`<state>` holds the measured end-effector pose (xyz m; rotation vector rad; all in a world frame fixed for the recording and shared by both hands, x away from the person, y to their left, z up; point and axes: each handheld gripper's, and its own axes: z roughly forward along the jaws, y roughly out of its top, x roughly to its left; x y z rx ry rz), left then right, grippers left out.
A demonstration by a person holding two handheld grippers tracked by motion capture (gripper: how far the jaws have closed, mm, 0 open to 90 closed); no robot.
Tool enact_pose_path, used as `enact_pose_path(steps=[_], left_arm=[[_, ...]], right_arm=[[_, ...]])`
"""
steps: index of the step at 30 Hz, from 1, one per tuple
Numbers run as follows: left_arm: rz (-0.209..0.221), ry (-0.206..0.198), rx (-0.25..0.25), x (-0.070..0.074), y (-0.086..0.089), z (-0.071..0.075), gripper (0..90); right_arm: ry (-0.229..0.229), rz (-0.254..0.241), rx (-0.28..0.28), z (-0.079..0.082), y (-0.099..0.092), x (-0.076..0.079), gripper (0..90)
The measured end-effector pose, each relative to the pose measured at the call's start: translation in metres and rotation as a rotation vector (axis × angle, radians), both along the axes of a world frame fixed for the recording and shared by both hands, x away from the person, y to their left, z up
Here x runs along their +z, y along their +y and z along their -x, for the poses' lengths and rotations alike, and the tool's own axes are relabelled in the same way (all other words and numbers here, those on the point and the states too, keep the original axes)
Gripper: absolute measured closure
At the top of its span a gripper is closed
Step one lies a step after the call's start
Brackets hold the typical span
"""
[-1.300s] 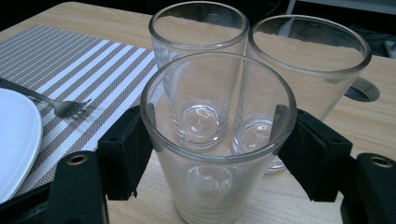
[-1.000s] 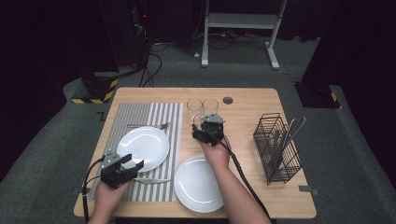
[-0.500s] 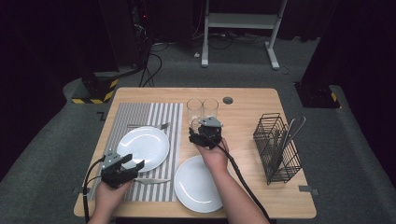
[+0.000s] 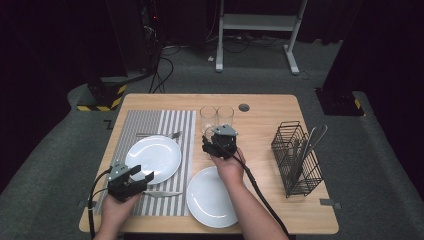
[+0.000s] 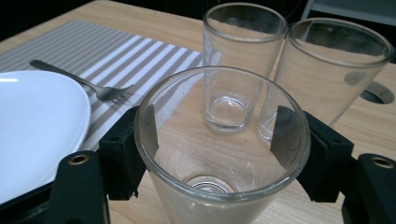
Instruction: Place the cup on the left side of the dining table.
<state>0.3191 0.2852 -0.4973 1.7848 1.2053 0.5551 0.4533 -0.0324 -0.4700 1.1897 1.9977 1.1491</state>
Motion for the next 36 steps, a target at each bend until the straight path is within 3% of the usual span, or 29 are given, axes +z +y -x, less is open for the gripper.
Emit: enact_pose_path(steps=[16, 36], left_arm=[[-0.001, 0.001, 0.002, -0.001, 0.001, 0.000, 36.5], [0.000, 0.004, -0.001, -0.001, 0.000, -0.001, 36.2]], right_arm=[[-0.040, -0.028, 0.069, 0.026, 0.006, 0.014, 28.6], [-0.053, -0.064, 0.182, 0.059, 0.032, 0.016, 28.6]])
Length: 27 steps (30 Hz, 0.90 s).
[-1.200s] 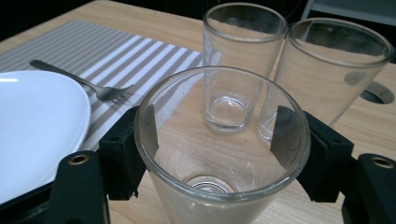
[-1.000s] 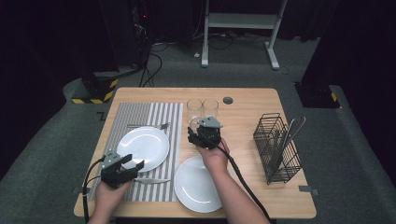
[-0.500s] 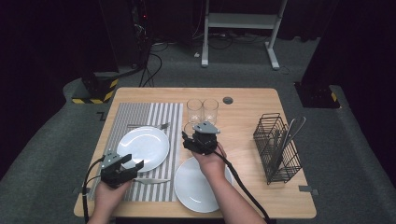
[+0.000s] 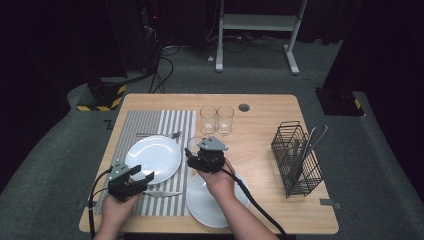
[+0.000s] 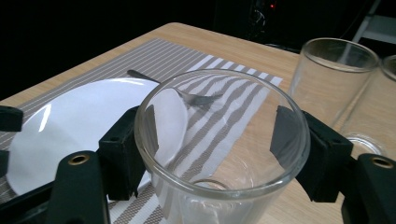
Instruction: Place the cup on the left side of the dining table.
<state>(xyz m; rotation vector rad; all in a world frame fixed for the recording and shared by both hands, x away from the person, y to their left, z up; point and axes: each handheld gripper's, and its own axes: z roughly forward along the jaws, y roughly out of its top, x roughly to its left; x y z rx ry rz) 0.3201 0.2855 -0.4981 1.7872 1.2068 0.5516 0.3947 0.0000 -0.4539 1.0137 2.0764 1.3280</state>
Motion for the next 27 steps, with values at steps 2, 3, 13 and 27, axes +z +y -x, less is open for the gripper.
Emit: enact_pose_path(steps=[2, 3, 13, 27], left_arm=[[0.000, 0.000, 0.000, 0.000, 0.000, 0.000, 36.2], [-0.001, 0.000, 0.000, 0.000, 0.000, 0.000, 36.2], [0.003, -0.002, 0.005, 0.000, 0.002, 0.000, 36.1], [0.006, -0.001, 0.006, 0.000, 0.003, 0.000, 36.2]], right_arm=[[0.000, 0.002, 0.010, 0.002, 0.003, -0.001, 28.6], [0.000, 0.003, 0.017, 0.004, 0.005, -0.001, 28.6], [0.006, 0.004, 0.067, 0.016, 0.018, -0.004, 28.6], [0.024, 0.018, 0.109, 0.027, 0.030, -0.012, 28.6]])
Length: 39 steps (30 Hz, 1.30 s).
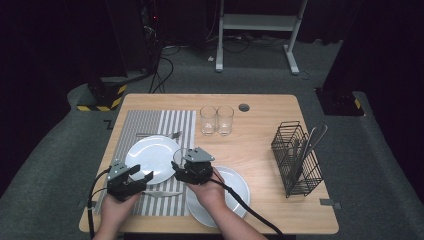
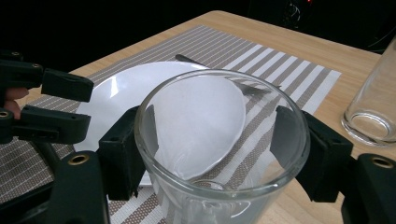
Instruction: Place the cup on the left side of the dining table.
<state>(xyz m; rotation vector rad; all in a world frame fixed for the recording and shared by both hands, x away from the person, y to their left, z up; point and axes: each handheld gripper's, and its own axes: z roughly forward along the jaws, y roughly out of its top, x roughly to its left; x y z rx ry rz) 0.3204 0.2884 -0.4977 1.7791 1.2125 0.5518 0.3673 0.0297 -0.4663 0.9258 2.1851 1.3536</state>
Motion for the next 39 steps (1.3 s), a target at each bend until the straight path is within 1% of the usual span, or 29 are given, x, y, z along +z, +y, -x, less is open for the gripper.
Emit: enact_pose_path(steps=[16, 39], left_arm=[[0.000, 0.000, -0.001, 0.000, 0.000, 0.000, 36.2], [-0.001, -0.001, -0.001, 0.000, 0.000, 0.000, 36.1]], right_arm=[[0.015, 0.003, 0.015, 0.008, 0.006, -0.009, 28.6], [0.028, -0.001, 0.022, 0.009, 0.009, -0.015, 28.6]])
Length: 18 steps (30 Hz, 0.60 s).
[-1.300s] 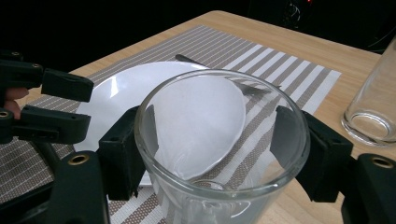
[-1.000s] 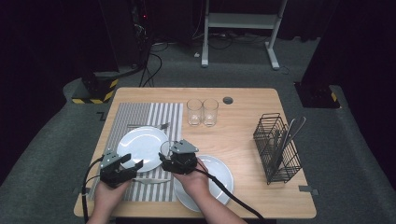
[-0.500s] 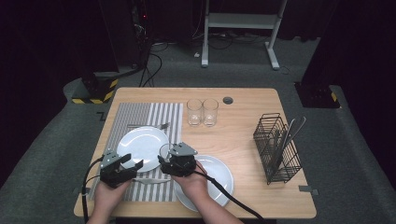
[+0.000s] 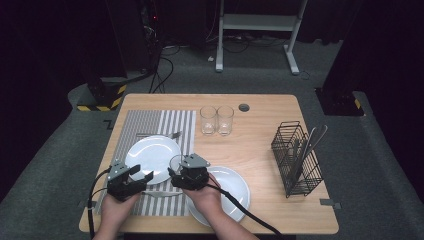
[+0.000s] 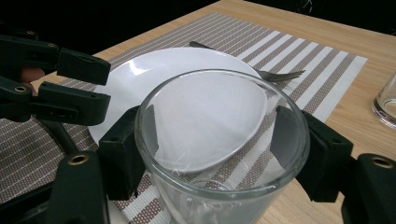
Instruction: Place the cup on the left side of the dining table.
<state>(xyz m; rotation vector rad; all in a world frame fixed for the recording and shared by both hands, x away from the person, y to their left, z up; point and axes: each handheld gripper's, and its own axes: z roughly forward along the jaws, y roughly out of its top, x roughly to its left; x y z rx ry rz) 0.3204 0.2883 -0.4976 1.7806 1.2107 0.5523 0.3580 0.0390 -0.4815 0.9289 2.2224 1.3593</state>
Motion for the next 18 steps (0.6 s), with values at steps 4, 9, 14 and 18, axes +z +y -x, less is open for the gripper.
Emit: enact_pose_path(steps=[4, 9, 14, 18], left_arm=[[0.000, 0.001, 0.000, -0.0002, 0.0001, -0.0002, 36.1], [-0.001, 0.002, -0.002, -0.0003, -0.0001, -0.0003, 36.1], [-0.001, 0.002, -0.002, -0.0002, 0.0000, -0.0002, 36.1], [0.000, 0.001, -0.002, -0.0001, -0.0002, -0.0001, 36.1]], right_arm=[[0.002, 0.000, 0.001, 0.0001, 0.0009, -0.0008, 28.6], [0.000, 0.001, 0.002, 0.0001, 0.0016, -0.0016, 28.6], [-0.001, 0.000, 0.001, 0.0003, 0.0018, -0.0017, 28.6], [-0.010, 0.006, 0.001, 0.0017, 0.0023, -0.0022, 28.5]])
